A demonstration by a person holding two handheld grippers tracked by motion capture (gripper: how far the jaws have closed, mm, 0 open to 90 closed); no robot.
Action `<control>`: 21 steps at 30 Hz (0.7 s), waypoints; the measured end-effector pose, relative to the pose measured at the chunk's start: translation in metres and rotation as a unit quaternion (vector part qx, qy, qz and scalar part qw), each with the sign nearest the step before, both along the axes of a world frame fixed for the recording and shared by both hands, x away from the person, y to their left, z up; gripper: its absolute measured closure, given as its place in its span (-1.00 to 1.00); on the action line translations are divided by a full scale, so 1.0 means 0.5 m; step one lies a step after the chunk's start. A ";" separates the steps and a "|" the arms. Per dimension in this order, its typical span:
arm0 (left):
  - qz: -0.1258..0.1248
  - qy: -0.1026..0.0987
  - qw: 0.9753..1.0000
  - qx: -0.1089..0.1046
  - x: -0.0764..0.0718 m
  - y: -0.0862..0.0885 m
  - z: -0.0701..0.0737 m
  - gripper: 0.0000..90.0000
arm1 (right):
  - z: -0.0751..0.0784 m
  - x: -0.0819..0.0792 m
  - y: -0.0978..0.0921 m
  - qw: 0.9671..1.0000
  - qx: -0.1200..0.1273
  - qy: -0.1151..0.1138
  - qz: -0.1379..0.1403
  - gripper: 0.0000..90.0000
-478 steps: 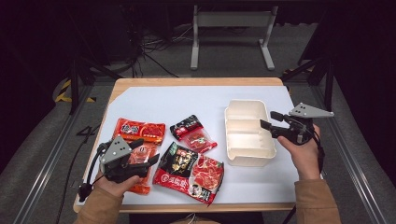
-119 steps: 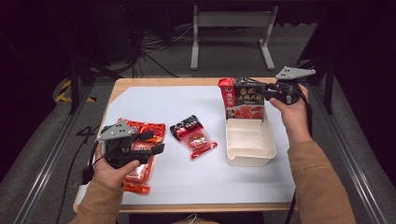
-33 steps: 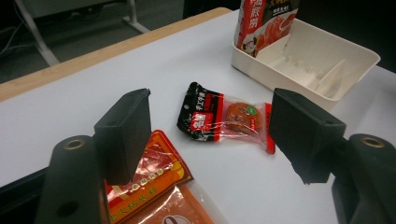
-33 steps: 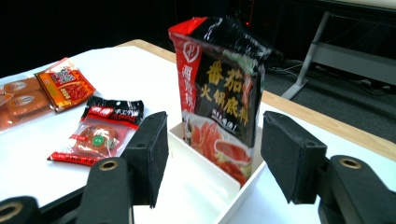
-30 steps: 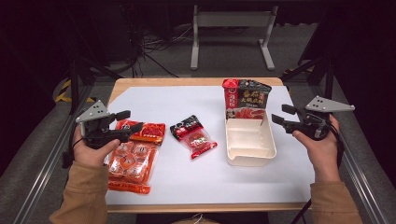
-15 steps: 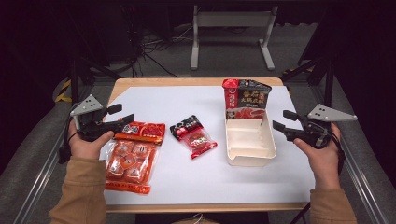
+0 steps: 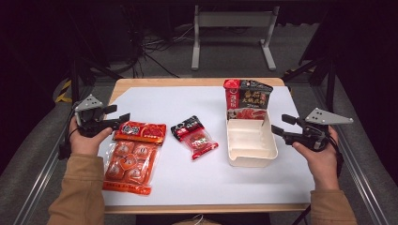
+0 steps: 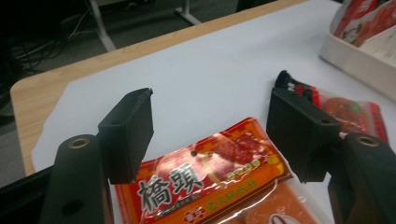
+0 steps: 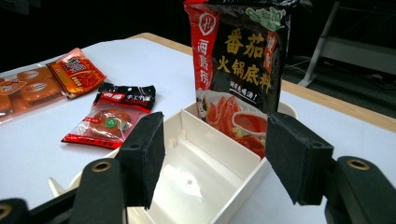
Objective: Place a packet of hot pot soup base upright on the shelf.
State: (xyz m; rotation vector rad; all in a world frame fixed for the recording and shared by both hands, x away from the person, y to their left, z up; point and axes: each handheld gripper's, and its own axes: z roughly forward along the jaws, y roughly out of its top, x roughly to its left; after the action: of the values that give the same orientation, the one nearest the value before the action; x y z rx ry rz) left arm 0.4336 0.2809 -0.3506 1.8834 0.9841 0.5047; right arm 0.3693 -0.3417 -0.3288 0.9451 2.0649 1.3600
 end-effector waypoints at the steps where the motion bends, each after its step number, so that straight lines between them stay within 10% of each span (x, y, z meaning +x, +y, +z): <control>1: 0.007 0.000 1.000 0.006 0.003 0.005 -0.006 -0.27 | -0.001 0.000 0.000 1.000 -0.002 0.003 0.000 -0.15; 21: 0.046 0.100 0.993 0.034 0.075 0.046 -0.112 -0.30 | -0.024 0.011 0.013 1.000 -0.010 0.021 0.005 -0.18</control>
State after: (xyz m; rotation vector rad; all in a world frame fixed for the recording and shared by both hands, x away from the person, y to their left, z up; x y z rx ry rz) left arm 0.4711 0.3036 -0.4067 1.9852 1.2018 0.4139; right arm 0.3746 -0.3350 -0.3408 0.9656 2.1130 1.3331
